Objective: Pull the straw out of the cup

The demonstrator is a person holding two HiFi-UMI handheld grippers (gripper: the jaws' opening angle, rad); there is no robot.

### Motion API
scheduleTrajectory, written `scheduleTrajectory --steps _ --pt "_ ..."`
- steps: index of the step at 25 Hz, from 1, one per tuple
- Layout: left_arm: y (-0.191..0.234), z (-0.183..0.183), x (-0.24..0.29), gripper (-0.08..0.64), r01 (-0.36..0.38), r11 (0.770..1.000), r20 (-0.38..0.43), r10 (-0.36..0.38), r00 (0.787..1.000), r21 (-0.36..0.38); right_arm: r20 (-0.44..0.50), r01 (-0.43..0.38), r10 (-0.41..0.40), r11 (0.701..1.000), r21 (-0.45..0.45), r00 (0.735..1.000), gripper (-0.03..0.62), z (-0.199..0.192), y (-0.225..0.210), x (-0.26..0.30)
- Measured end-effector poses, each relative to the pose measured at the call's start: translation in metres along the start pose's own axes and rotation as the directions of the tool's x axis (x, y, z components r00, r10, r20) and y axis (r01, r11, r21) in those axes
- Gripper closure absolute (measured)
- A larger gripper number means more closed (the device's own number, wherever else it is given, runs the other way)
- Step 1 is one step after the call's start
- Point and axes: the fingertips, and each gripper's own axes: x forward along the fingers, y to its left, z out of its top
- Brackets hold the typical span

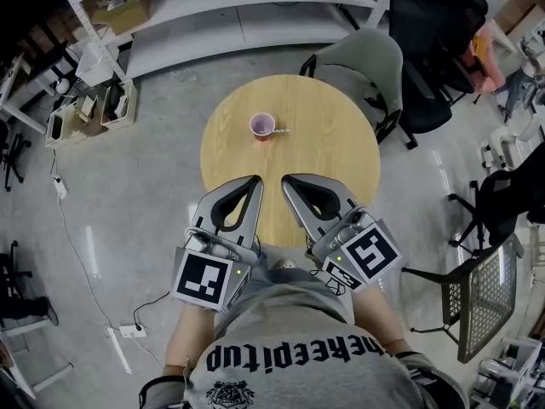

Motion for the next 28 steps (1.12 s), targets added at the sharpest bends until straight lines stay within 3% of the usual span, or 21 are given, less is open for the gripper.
scheduleTrajectory --steps 6,11,18,28 --pt "0.016 0.0 0.009 0.534 0.008 1.0 0.005 -0.008 1.0 -0.002 -0.033 0.04 -0.039 0.999 0.016 0.999 0.58 -0.008 -0.014 0.014" --pt "0.028 -0.005 0.019 0.534 0.028 0.999 -0.043 -0.029 0.999 -0.023 -0.049 0.075 -0.074 0.997 0.027 0.996 0.578 -0.012 -0.029 0.028" --pt "0.051 -0.006 0.037 0.534 0.044 0.999 -0.024 -0.045 0.999 -0.021 -0.085 0.112 -0.108 0.993 0.043 0.991 0.575 -0.021 -0.047 0.05" --pt "0.078 -0.016 0.056 0.534 0.077 0.995 -0.095 -0.082 0.992 -0.061 -0.114 0.143 -0.136 0.988 0.059 0.984 0.565 -0.029 -0.068 0.08"
